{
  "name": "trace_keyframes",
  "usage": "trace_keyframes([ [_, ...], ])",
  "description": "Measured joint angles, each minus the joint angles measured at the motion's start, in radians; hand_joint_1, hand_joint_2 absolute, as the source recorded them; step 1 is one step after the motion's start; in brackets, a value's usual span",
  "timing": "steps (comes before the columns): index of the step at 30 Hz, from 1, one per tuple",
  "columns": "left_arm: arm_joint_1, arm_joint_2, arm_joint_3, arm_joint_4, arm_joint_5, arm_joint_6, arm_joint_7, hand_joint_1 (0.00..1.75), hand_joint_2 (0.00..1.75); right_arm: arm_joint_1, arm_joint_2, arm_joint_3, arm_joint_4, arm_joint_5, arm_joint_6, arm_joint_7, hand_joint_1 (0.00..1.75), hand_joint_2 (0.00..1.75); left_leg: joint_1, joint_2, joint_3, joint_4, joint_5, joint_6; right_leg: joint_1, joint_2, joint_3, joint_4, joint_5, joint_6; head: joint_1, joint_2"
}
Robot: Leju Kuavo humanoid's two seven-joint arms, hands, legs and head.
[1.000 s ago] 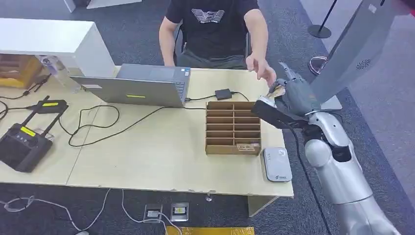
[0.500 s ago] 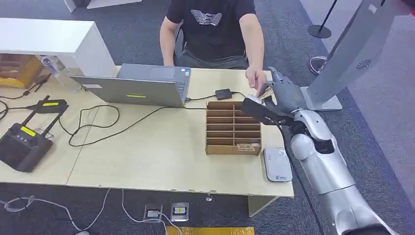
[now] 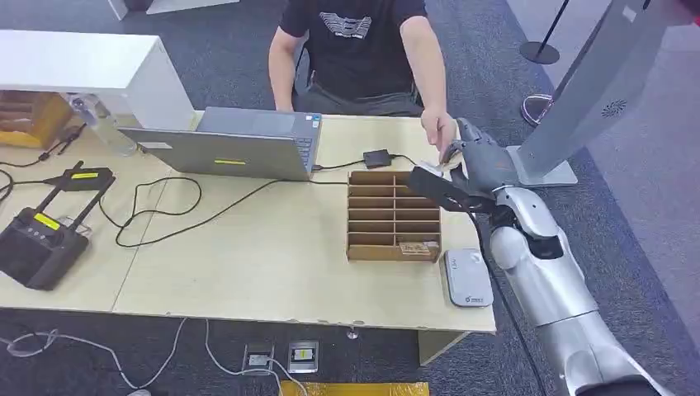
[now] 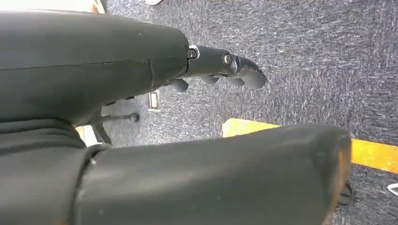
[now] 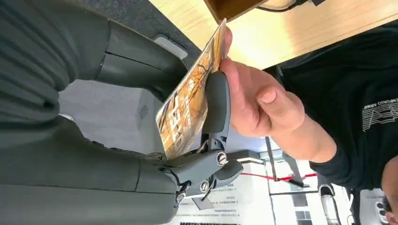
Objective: Pass the card to the sensor for recognition and then transmit it.
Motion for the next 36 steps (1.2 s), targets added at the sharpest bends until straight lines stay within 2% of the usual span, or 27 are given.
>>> trace_keyframes([
  [1, 0.000, 0.002, -0.008, 0.000, -0.001, 0.000, 0.000, 0.00, 0.00, -0.001, 0.000, 0.000, 0.009, 0.003, 0.000, 0.002, 1.75, 1.75, 0.000, 0.000, 0.000, 0.000, 0.000, 0.000, 0.000, 0.000, 0.000, 0.000, 0.000, 0.000, 0.000, 0.000],
  [2, 0.000, 0.002, -0.011, 0.000, -0.008, -0.002, -0.010, 0.00, 0.00, 0.000, 0.000, 0.000, 0.016, 0.040, -0.002, 0.004, 0.00, 1.75, 0.000, 0.000, 0.000, 0.000, 0.000, 0.000, 0.000, 0.000, 0.000, 0.000, 0.000, 0.000, 0.000, 0.000],
  [3, 0.000, 0.002, -0.011, 0.000, -0.009, -0.002, -0.013, 0.00, 0.00, 0.000, 0.000, 0.000, 0.018, 0.061, -0.003, 0.005, 0.00, 0.00, 0.000, 0.000, 0.000, 0.000, 0.000, 0.000, 0.000, 0.000, 0.000, 0.000, 0.000, 0.000, 0.000, 0.000],
  [15, 0.000, 0.007, -0.016, 0.000, -0.015, -0.012, -0.020, 0.00, 0.00, 0.021, -0.008, -0.001, 0.003, 0.172, 0.014, -0.010, 0.00, 0.00, 0.000, 0.001, 0.001, 0.000, 0.000, 0.000, 0.000, 0.002, 0.000, 0.000, 0.000, 0.000, 0.000, 0.000],
  [18, 0.000, 0.007, -0.016, 0.000, -0.013, -0.012, -0.020, 0.00, 0.00, 0.032, -0.018, -0.005, -0.035, 0.173, 0.030, -0.024, 0.00, 0.00, 0.000, 0.001, 0.001, 0.000, 0.000, 0.000, 0.000, 0.002, 0.000, 0.000, 0.000, 0.000, 0.000, 0.000],
  [23, 0.003, 0.007, -0.016, 0.000, -0.007, -0.012, -0.020, 0.00, 0.00, 0.055, -0.058, -0.025, -0.157, 0.154, 0.098, -0.040, 0.00, 0.00, 0.000, 0.002, 0.001, 0.000, 0.000, 0.000, 0.000, 0.002, 0.000, 0.000, 0.000, 0.000, 0.000, 0.000],
  [27, 0.003, 0.007, -0.016, 0.000, -0.006, -0.012, -0.020, 0.00, 0.00, 0.066, -0.078, -0.036, -0.221, 0.151, 0.114, -0.040, 0.00, 0.00, 0.000, 0.002, 0.002, 0.000, 0.000, 0.000, 0.000, 0.003, 0.000, -0.001, 0.000, 0.000, 0.000, 0.000],
  [29, 0.003, 0.007, -0.016, 0.000, 0.000, -0.012, -0.020, 0.00, 0.00, 0.077, -0.095, -0.043, -0.259, 0.140, 0.152, -0.032, 0.00, 0.00, 0.000, 0.002, 0.002, 0.000, 0.000, 0.000, 0.000, 0.003, 0.000, -0.001, 0.000, 0.000, 0.000, 0.000],
  [31, 0.004, 0.007, -0.016, 0.000, 0.005, -0.012, -0.020, 0.00, 0.00, 0.094, -0.117, -0.047, -0.315, 0.106, 0.228, 0.010, 0.00, 0.00, 0.000, 0.002, 0.002, 0.000, 0.000, 0.000, 0.000, 0.003, 0.000, -0.001, 0.000, 0.000, 0.000, 0.000],
  [34, 0.006, 0.007, -0.016, 0.000, 0.015, -0.012, -0.014, 0.00, 0.00, 0.146, -0.165, -0.066, -0.452, 0.009, 0.442, 0.146, 0.00, 0.00, 0.000, 0.002, 0.002, 0.000, 0.000, 0.000, 0.000, 0.002, 0.000, -0.001, 0.000, 0.000, 0.001, 0.000],
  [36, 0.009, 0.007, -0.016, 0.000, 0.025, -0.011, -0.006, 0.00, 0.00, 0.186, -0.197, -0.074, -0.547, -0.046, 0.524, 0.220, 0.00, 0.00, 0.000, 0.002, 0.001, 0.000, -0.001, -0.001, 0.000, 0.003, 0.000, -0.001, 0.000, 0.000, 0.000, 0.000],
])
